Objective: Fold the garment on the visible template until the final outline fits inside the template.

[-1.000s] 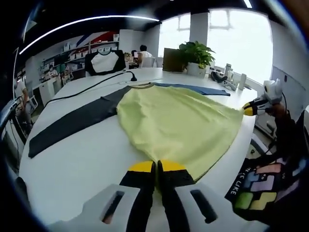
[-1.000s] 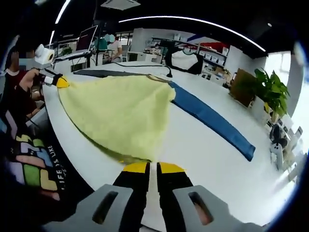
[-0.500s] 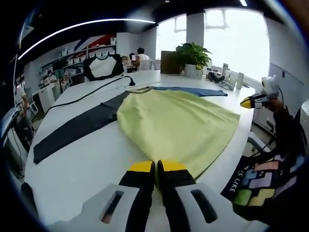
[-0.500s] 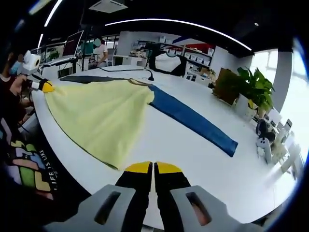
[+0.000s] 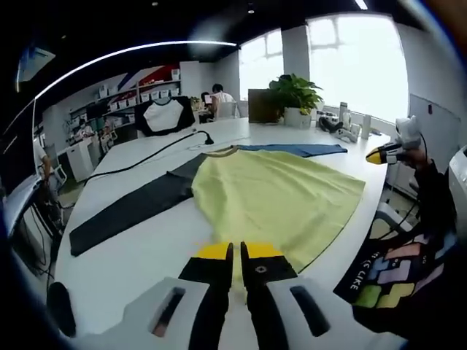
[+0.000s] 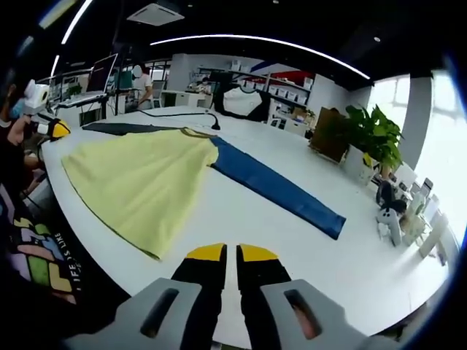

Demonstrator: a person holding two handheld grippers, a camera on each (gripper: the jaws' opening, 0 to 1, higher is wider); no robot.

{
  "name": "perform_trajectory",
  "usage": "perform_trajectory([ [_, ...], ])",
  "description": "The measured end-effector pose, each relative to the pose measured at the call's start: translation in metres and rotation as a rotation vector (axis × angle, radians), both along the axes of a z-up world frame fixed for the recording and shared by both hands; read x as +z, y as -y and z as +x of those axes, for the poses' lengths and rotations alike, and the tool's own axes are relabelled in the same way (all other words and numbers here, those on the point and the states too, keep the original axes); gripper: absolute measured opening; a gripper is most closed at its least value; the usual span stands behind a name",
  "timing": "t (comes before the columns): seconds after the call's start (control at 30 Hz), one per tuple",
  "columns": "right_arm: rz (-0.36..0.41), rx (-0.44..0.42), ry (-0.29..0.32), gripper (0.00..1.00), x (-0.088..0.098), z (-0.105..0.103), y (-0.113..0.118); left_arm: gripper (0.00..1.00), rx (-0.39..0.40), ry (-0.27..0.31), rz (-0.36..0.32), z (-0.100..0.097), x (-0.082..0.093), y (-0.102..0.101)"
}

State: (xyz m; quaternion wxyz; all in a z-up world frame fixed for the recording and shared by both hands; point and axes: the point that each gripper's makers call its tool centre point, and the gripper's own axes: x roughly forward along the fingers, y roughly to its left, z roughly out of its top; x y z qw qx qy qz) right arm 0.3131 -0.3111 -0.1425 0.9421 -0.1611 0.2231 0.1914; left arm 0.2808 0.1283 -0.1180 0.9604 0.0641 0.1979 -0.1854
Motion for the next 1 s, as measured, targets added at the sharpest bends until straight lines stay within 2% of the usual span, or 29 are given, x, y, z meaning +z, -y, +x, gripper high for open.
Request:
perform_trajectory([
  [0.1, 0.013, -0.008, 0.021, 0.05, 0.007, 0.001, 0.002, 0.07, 0.035, 0.041, -0.001, 0.004, 0.007, -0.009],
  [0.17, 0.006, -0.022, 0.020, 0.06, 0.010, 0.002, 0.005, 0.08, 0.037, 0.035, -0.011, 0.003, 0.007, -0.011],
  [0.37, 0.024, -0.020, 0.084, 0.08, 0.029, 0.010, 0.001, 0.10, 0.069, 0.072, -0.014, 0.009, 0.013, -0.018],
  [0.5, 0.027, -0.024, 0.107, 0.09, 0.035, 0.013, 0.002, 0.11, 0.095, 0.143, -0.034, 0.013, 0.027, -0.021],
  [0.57, 0.037, -0.030, 0.119, 0.11, 0.039, 0.016, 0.004, 0.11, 0.108, 0.238, -0.055, 0.019, 0.047, -0.022],
  [0.63, 0.049, -0.037, 0.128, 0.13, 0.043, 0.019, 0.007, 0.13, 0.113, 0.242, -0.067, 0.019, 0.049, -0.023],
  [0.77, 0.052, -0.054, 0.150, 0.17, 0.050, 0.026, 0.015, 0.21, 0.159, 0.266, -0.023, 0.029, 0.051, -0.038],
  [0.8, 0.053, -0.066, 0.160, 0.18, 0.053, 0.029, 0.019, 0.22, 0.171, 0.280, -0.020, 0.033, 0.053, -0.044],
  [0.83, 0.052, -0.076, 0.165, 0.19, 0.055, 0.031, 0.022, 0.22, 0.183, 0.327, -0.020, 0.039, 0.058, -0.050],
  [0.87, 0.053, -0.091, 0.175, 0.20, 0.059, 0.034, 0.026, 0.24, 0.201, 0.348, -0.021, 0.045, 0.056, -0.058],
  [0.93, 0.058, -0.112, 0.190, 0.23, 0.064, 0.037, 0.031, 0.30, 0.227, 0.306, -0.003, 0.049, 0.045, -0.068],
  [0.97, 0.062, -0.127, 0.202, 0.25, 0.067, 0.040, 0.034, 0.35, 0.234, 0.296, 0.029, 0.052, 0.041, -0.073],
  [1.0, 0.063, -0.135, 0.208, 0.26, 0.070, 0.042, 0.037, 0.37, 0.251, 0.295, 0.034, 0.054, 0.039, -0.078],
])
